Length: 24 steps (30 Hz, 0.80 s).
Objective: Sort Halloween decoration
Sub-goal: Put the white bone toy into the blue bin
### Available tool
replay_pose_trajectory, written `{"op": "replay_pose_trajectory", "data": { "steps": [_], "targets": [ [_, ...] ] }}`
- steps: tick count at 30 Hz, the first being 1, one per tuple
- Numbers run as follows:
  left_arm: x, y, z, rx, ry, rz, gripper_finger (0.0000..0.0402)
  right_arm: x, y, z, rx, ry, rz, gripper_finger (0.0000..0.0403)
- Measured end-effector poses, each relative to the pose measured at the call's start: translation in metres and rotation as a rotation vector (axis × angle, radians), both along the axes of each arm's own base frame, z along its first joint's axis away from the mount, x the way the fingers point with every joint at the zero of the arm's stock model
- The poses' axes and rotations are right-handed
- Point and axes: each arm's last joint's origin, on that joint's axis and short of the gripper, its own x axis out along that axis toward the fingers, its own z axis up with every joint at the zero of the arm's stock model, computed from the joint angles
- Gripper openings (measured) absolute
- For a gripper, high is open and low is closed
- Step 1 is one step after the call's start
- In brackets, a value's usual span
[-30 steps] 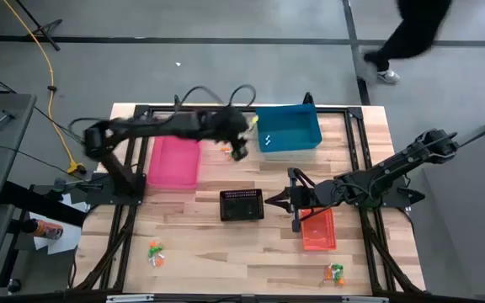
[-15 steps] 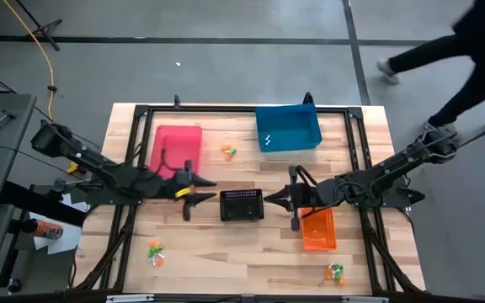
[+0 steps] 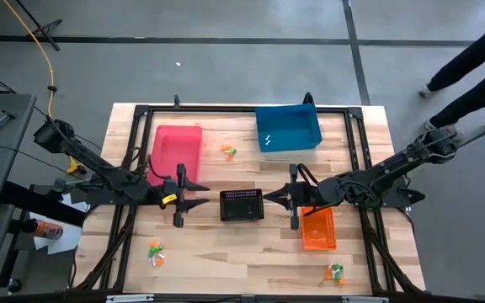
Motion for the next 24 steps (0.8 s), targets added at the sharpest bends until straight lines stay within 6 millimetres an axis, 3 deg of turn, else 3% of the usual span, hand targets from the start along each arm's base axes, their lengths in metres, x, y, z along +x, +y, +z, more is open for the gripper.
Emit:
{"op": "replay_pose_trajectory", "data": {
  "steps": [10,15,18,24],
  "targets": [
    [0.001,0.002,0.003,0.059,-0.022,0.009,0.0133,0.001,-0.001,0.004,-0.055,-0.04,0.005,0.0],
    [0.0,0.0,0.001,0.046,-0.009,-0.003,0.0133,0.001,0.004,0.009,0.201,-0.027,0.036,0.0005],
    [0.001,0.0,-0.001,0.057,0.009,-0.001,0.0133,-0.002,0.023,0.015,0.262,0.101,0.06,0.0023],
    [0.001,0.0,-0.002,0.057,0.022,-0.001,0.0133,-0.017,0.069,0.025,0.337,0.551,-0.067,0.0078]
  ]
}}
